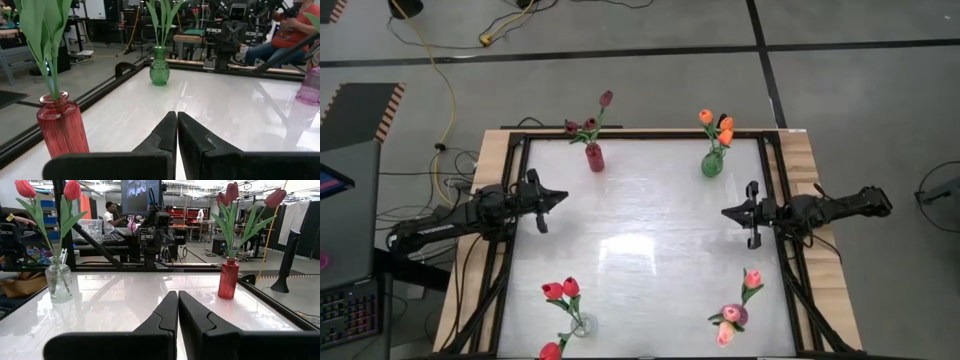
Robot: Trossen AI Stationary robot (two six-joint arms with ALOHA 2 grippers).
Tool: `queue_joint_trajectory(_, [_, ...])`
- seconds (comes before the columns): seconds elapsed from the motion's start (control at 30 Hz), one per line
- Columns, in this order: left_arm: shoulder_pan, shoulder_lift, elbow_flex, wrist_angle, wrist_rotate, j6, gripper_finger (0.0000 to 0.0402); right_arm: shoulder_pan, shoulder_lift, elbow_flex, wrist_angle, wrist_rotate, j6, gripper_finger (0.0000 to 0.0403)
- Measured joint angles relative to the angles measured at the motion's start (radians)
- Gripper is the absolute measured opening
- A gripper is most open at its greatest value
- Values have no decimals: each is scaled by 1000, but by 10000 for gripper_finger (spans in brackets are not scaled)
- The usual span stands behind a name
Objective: Sort flowers into vase by color
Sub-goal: Return to Home Position
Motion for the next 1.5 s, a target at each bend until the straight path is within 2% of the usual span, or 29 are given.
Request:
queue_joint_trajectory(0.6, [-2,0,0,0,0,0,0,0,0,0,0,0,0,43])
queue_joint_trajectory(0.8, [-1,0,0,0,0,48,0,0,0,0,0,0,0,43])
queue_joint_trajectory(1.07, [-1,0,0,2,0,-60,0,0,0,0,0,0,0,43])
queue_joint_trajectory(1.2, [-1,0,-49,145,7,-23,0,0,0,0,-1,0,0,43])
queue_joint_trajectory(1.5, [-1,0,-49,149,6,-17,0,0,0,0,-1,0,0,43])
